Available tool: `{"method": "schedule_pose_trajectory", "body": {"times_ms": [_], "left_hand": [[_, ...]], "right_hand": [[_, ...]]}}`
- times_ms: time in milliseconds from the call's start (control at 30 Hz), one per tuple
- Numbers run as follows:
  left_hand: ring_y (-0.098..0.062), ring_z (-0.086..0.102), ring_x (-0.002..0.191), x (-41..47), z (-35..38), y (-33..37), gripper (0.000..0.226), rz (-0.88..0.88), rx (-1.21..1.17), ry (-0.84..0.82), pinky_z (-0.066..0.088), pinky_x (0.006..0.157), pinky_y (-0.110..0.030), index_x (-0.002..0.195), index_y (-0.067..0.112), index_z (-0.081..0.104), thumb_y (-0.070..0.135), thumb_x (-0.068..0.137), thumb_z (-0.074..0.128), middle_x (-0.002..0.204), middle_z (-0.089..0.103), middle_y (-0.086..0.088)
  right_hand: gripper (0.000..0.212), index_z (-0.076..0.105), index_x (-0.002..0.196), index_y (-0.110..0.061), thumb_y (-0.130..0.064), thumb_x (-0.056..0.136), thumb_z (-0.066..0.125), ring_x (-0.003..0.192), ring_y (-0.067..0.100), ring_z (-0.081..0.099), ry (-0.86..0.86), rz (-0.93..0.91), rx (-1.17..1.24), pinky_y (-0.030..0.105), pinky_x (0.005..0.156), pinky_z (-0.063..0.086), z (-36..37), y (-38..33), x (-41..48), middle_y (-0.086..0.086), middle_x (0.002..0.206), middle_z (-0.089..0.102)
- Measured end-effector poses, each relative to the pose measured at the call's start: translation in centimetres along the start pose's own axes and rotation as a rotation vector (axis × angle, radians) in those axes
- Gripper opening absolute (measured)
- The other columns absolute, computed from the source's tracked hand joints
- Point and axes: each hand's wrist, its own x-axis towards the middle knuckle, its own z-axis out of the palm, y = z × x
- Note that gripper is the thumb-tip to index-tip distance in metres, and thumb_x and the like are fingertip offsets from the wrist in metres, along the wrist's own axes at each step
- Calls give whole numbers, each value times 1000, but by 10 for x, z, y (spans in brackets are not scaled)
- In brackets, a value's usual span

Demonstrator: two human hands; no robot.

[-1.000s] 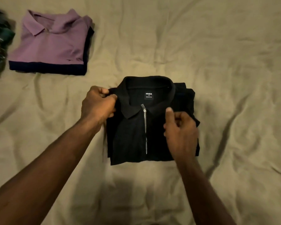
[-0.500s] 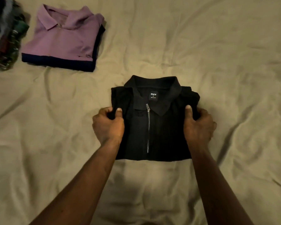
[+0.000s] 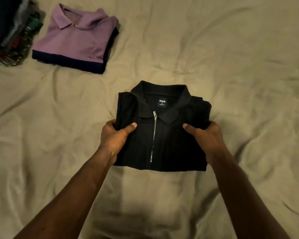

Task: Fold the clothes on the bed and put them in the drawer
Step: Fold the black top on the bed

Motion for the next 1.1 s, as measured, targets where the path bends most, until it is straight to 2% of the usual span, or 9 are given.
{"method": "schedule_pose_trajectory", "body": {"times_ms": [67, 167, 300, 367, 567, 700, 767, 933, 1100], "left_hand": [[-26, 75, 95, 1, -7, 5, 31, -24, -137, -128, 59, 80, -34, 114, 15, 72, 26, 87, 80, 104, 78, -6], [-31, 75, 101, 5, -30, 28, 22, 61, -342, -243, 59, 87, -40, 113, 9, 75, 12, 92, 70, 107, 78, -13], [-31, 74, 102, 31, -98, 88, 28, 275, -482, -214, 61, 86, -38, 118, 5, 72, 1, 91, 62, 110, 77, -14], [-28, 74, 104, 49, -145, 131, 30, 395, -470, -213, 61, 87, -36, 118, 7, 71, 0, 92, 61, 111, 77, -12], [-26, 74, 104, 157, -223, 239, 30, 515, -206, -186, 62, 88, -38, 125, 10, 69, 14, 95, 68, 112, 77, -10], [-26, 44, 143, 254, -236, 228, 107, 537, 583, -18, 37, 119, -43, 161, 25, 19, 66, 79, 75, 160, 41, -3], [-34, 34, 149, 272, -232, 196, 111, 478, 792, -50, 30, 122, -49, 163, 34, 12, 79, 77, 65, 166, 27, -6], [-35, 23, 151, 275, -220, 165, 96, 515, 831, 29, 25, 121, -51, 164, 33, 6, 79, 90, 46, 168, 17, -2], [-32, 26, 153, 259, -234, 176, 97, 523, 764, -46, 26, 124, -47, 165, 26, 8, 73, 92, 52, 168, 22, -7]], "right_hand": [[65, 60, 128, -13, -34, 74, 89, 103, 30, 71, -155, 93, 250, 46, 89, 59, -2, -2, -5, 8, 119, 72], [76, 60, 135, -14, -39, 70, 91, 106, 31, 73, -255, 36, 418, 51, 94, 58, 9, -15, -19, 8, 122, 73], [39, 64, 133, -11, -22, 95, 64, 111, 25, 72, -399, -152, 567, 36, 85, 61, 54, -79, -53, 7, 122, 74], [33, 64, 132, -8, -16, 100, 59, 113, 23, 71, -436, -271, 624, 33, 86, 60, 91, -126, -61, 7, 123, 73], [31, 66, 129, -12, -16, 98, 65, 107, 24, 73, -325, -359, 660, 39, 90, 61, 202, -241, -22, 7, 116, 76], [45, 58, 132, -19, -29, 92, 76, 112, 20, 67, -253, -338, 223, 34, 87, 55, 267, -234, 22, 2, 127, 69], [60, 50, 142, -16, -30, 90, 78, 115, 19, 59, -148, -346, 17, 28, 92, 46, 291, -212, 30, 5, 136, 62], [71, 38, 151, -21, -33, 92, 75, 113, 14, 51, -99, -373, 4, 25, 95, 41, 304, -200, 43, 1, 139, 56], [77, 35, 152, -19, -43, 90, 75, 122, 24, 57, -72, -352, -125, 32, 103, 44, 294, -211, 25, 6, 141, 56]]}}
